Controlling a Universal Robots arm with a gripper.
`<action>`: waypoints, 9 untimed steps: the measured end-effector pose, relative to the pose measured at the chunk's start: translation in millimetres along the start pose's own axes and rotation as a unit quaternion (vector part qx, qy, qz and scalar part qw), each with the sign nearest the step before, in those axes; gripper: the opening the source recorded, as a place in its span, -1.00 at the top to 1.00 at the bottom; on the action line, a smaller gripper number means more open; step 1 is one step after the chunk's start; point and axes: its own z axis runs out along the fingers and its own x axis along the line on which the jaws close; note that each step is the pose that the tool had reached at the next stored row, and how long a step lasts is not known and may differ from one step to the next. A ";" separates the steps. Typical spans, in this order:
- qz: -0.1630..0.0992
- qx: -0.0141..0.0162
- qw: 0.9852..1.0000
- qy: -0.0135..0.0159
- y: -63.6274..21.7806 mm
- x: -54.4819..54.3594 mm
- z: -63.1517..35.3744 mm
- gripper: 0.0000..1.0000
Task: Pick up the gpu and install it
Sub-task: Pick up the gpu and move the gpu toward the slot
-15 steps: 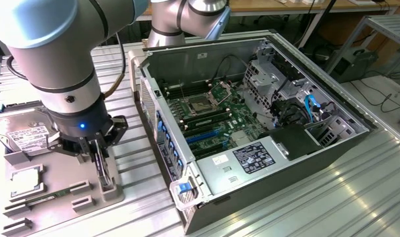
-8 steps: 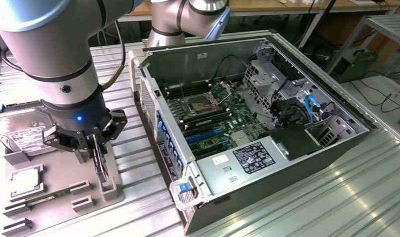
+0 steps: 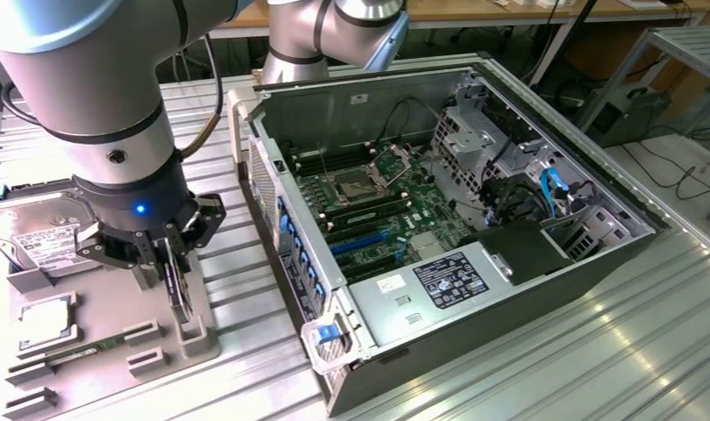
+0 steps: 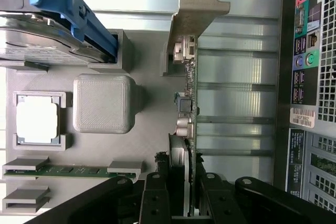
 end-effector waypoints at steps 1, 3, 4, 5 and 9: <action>0.000 0.000 1.000 0.000 0.0 0.0 0.0 0.44; 0.000 0.000 1.000 0.000 0.0 0.0 0.0 0.44; 0.000 0.000 1.000 0.000 0.0 0.0 -0.5 0.44; 0.000 -0.001 1.000 0.000 0.1 0.0 -2.1 0.44; 0.000 -0.002 1.000 0.000 0.2 -0.2 -6.6 0.44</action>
